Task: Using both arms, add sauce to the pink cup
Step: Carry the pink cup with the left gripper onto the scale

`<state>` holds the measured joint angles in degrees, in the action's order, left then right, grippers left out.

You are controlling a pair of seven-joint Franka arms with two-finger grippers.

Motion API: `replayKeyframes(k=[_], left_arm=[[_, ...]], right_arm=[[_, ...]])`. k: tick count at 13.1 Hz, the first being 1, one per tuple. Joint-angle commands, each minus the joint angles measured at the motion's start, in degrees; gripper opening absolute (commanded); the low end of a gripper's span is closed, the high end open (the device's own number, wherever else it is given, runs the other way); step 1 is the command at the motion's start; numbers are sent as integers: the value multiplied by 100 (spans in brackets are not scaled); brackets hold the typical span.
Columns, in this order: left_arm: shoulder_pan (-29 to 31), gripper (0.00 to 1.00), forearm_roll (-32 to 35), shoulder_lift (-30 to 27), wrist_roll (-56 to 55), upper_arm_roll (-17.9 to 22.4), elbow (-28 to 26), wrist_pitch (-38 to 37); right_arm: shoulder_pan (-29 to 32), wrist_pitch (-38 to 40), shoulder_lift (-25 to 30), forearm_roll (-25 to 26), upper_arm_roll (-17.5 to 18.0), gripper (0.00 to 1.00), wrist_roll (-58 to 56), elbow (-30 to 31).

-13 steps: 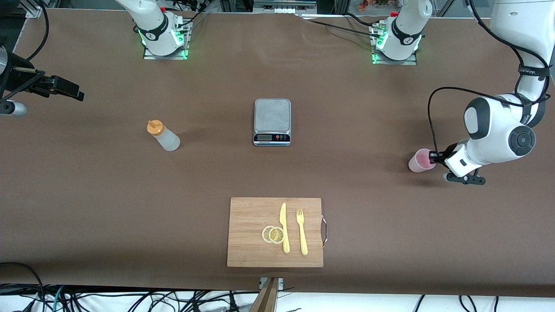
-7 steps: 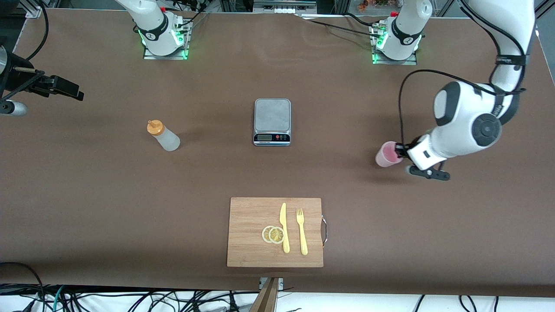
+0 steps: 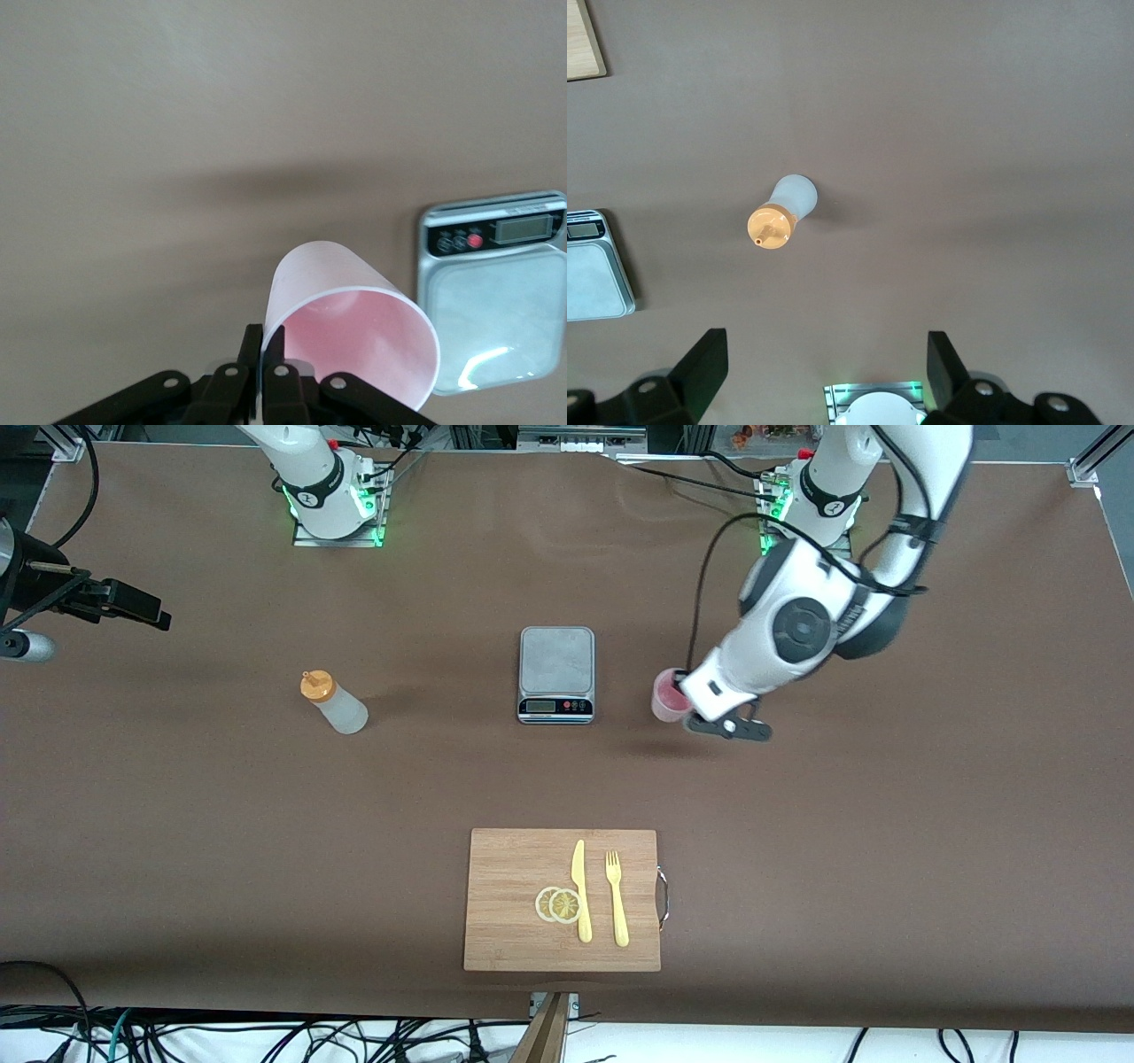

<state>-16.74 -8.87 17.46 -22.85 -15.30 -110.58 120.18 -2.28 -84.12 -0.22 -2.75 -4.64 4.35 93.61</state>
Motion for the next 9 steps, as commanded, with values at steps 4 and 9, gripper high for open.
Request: replayKeyframes(k=[4,9], left_arm=[[-1022,0,-106,240,-1422,79,45,602],[-1516,0,-106,627,-2258,79,89,1262]], right_arm=[[26,88,40,-77,77,99,48,-80],[26,80,31,-94,60,99,48,-80]])
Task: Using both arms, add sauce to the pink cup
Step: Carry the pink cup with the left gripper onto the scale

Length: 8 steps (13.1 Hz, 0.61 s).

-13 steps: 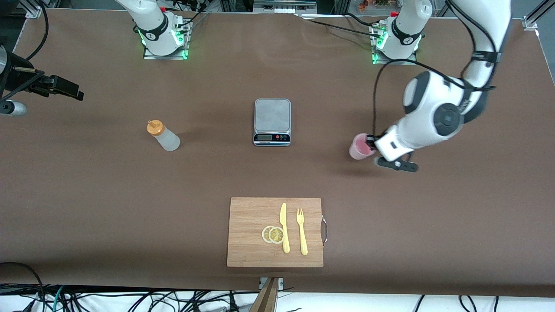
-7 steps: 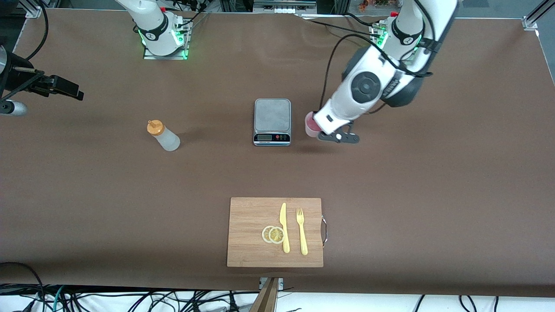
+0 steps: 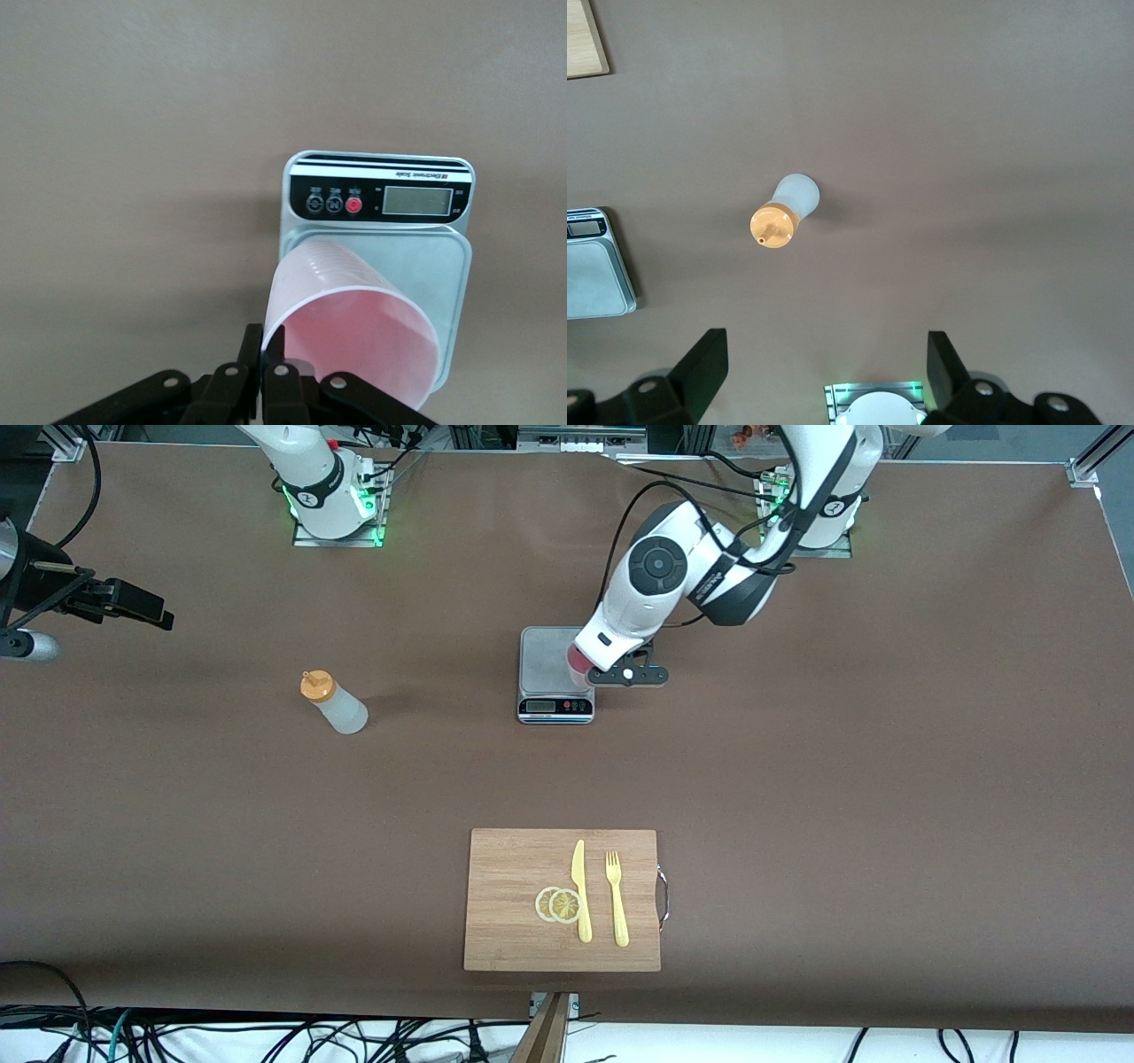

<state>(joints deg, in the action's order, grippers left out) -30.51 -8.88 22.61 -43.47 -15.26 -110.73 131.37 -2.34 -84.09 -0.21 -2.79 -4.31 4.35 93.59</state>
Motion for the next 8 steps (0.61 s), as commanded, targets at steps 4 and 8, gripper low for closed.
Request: replayKeyframes(k=[4,8], left_arm=[[-333,0,-97,270,-628,76,271,161],[-420,0,-88,376,-794,76,280,222]], right_arm=[[32,59,30,-90,18,99,48,-77],[32,59,30,-90,18,99,48,-77]])
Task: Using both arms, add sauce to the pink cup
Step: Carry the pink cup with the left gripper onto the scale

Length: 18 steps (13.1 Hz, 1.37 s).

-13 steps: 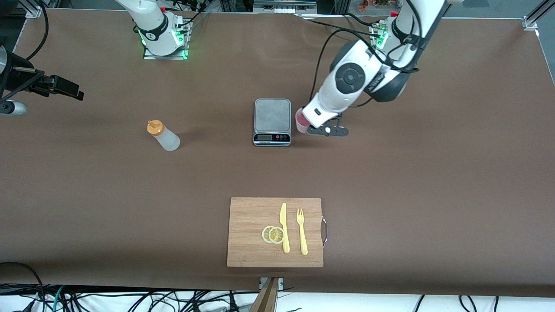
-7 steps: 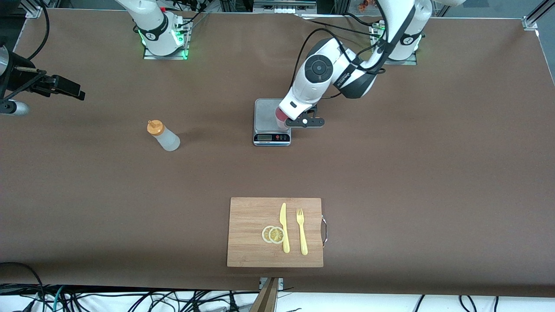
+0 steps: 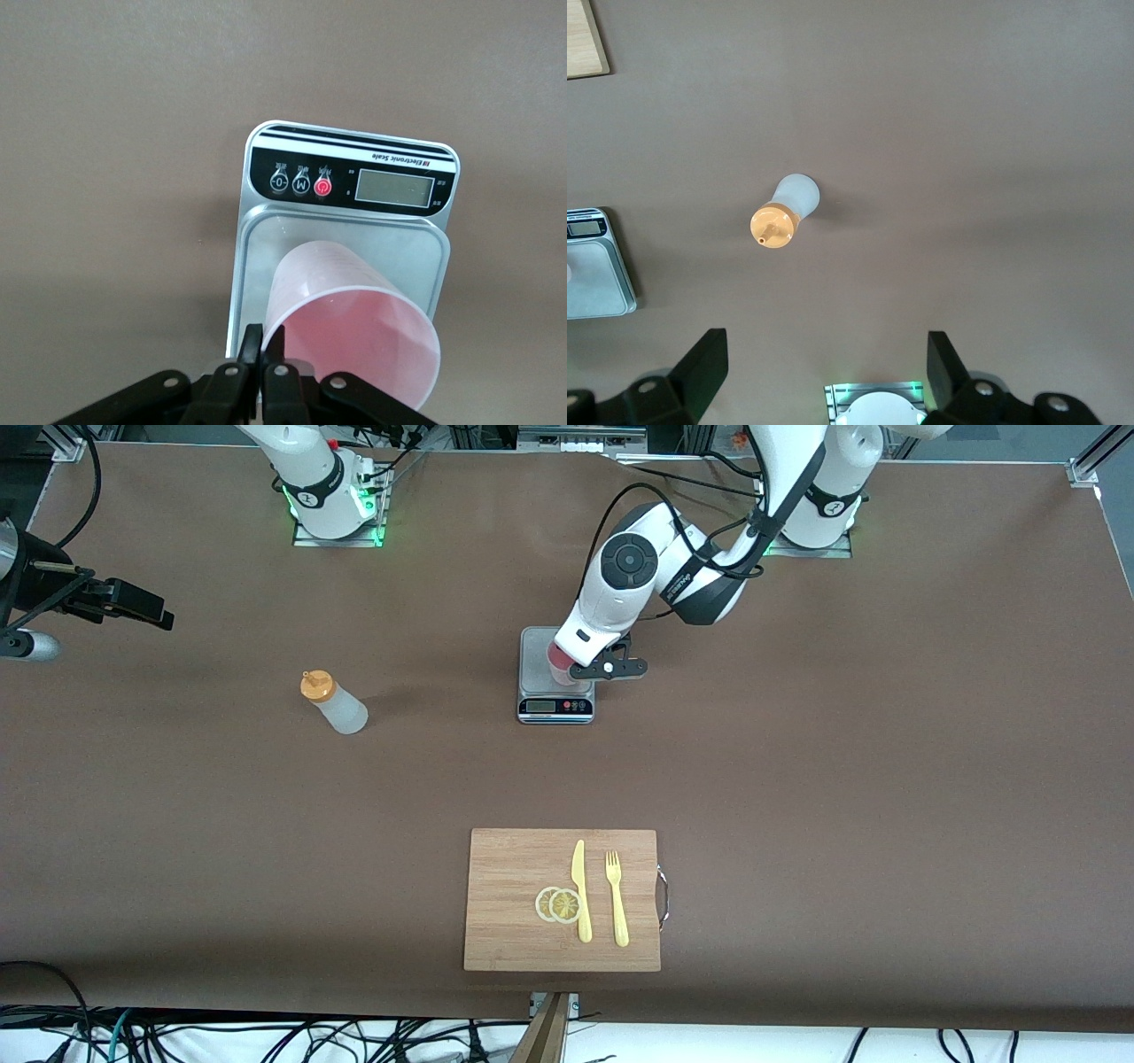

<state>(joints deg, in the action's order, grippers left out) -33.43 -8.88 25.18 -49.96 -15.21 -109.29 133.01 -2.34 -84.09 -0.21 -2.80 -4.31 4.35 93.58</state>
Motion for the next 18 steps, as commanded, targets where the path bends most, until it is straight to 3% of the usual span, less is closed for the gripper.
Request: replayKeyframes(k=[1,4,6,7,11,14,18], left_arm=[[-190,0,-97,128,-163,71,127,110],[-243,2,-97,154,-207,71,136,198],[-234,73,-105,137,-207,71,136,199],[-226,100,-106,93,-199,71,136,164],[-120,100,-114,-127,-137,71,354,-151],[117,100,-97,-345,2,132,864,-1002],[942,100,-88,-776,1248,351,1523,-2303]], right_arm=[[32,60,30,-89,18,99,48,-77],[32,51,30,-89,18,99,48,-77],[32,51,21,-89,18,99,48,-77],[32,51,30,-89,18,99,48,-77],[32,42,13,-89,18,99,48,-77],[14,51,-5,-36,27,99,83,-86],[14,34,-40,-71,27,99,57,-77]])
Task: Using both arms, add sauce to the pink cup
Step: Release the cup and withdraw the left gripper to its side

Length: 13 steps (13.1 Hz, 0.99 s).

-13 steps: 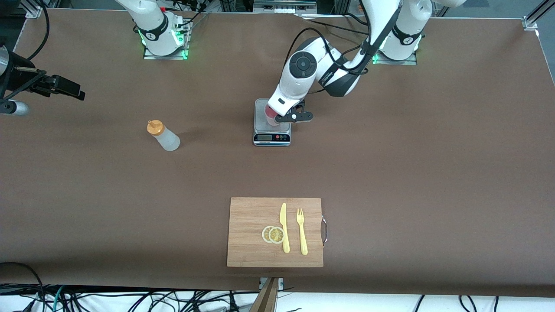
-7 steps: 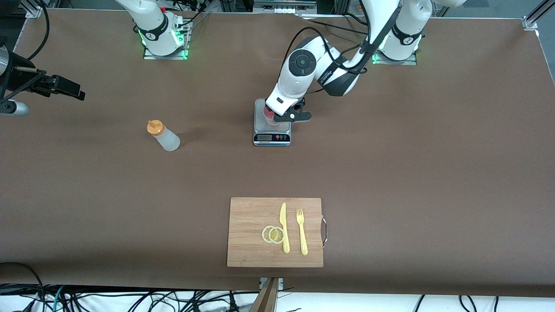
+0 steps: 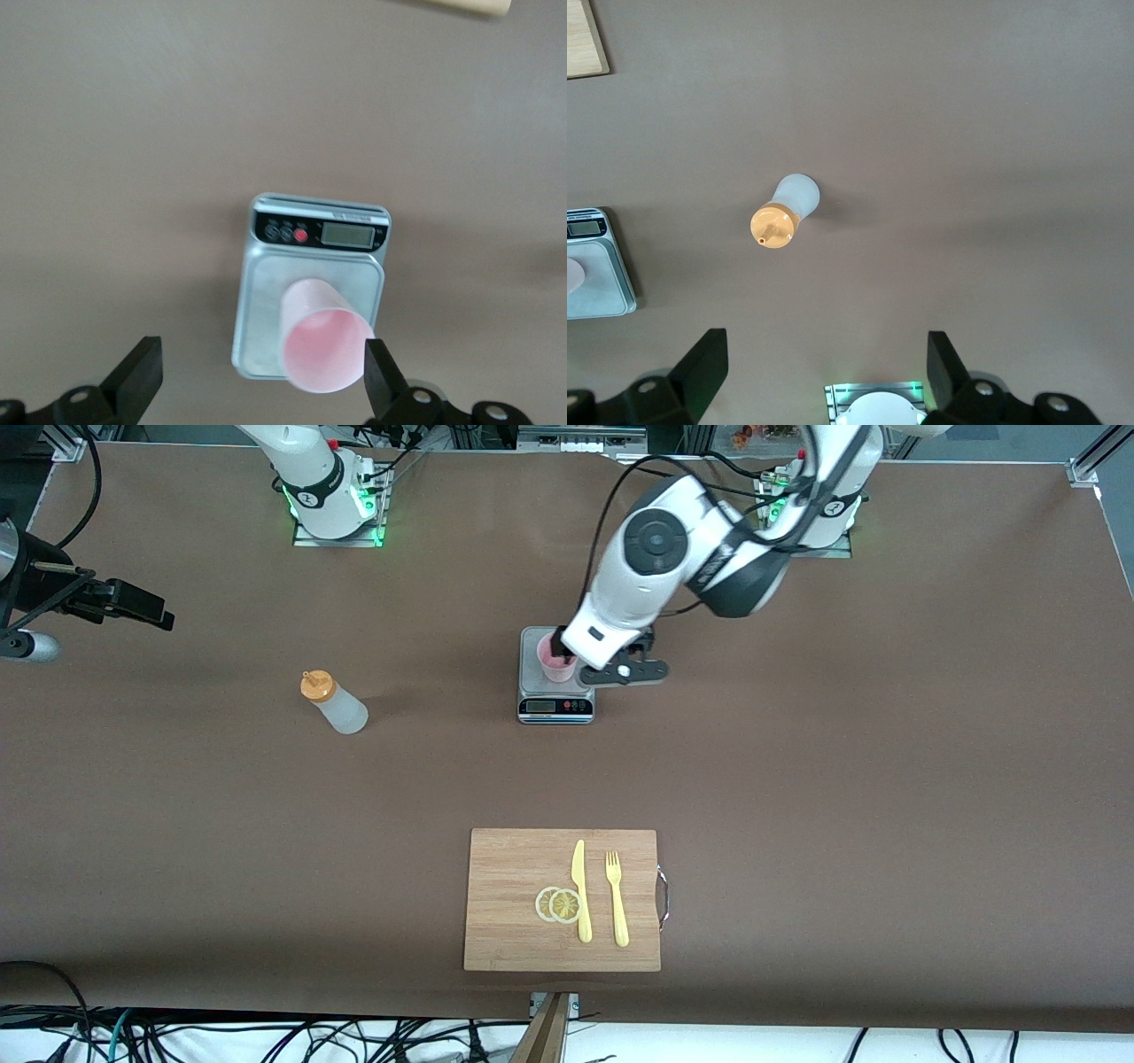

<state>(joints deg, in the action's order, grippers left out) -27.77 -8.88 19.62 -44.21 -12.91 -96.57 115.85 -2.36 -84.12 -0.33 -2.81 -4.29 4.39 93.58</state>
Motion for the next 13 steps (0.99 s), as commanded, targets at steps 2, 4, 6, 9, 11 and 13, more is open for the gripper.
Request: replayKeyframes(k=[2,4,6,9,11,13], left_arm=[[718,100,-53,-319,1376,385,533,-1141],[1053,100,-27,-380,2289,683,797,-1598],[1316,100,-18,-433,2915,1070,920,-1889],[2010,100,0,-599,3759,1124,921,-2197],[2336,100,261,-749,3928,1150,930,-2417],[2416,100,649,-837,4217,1150,1052,-2706]], right_arm=[[25,27,-72,-36,24,99,45,-86],[52,88,-81,-80,7,100,-8,-103],[43,98,-90,-89,-2,100,44,-77],[52,36,-204,-88,-2,100,19,-95],[34,71,-370,-80,-2,100,-295,-86],[52,19,-520,-97,-2,100,-1137,-42]])
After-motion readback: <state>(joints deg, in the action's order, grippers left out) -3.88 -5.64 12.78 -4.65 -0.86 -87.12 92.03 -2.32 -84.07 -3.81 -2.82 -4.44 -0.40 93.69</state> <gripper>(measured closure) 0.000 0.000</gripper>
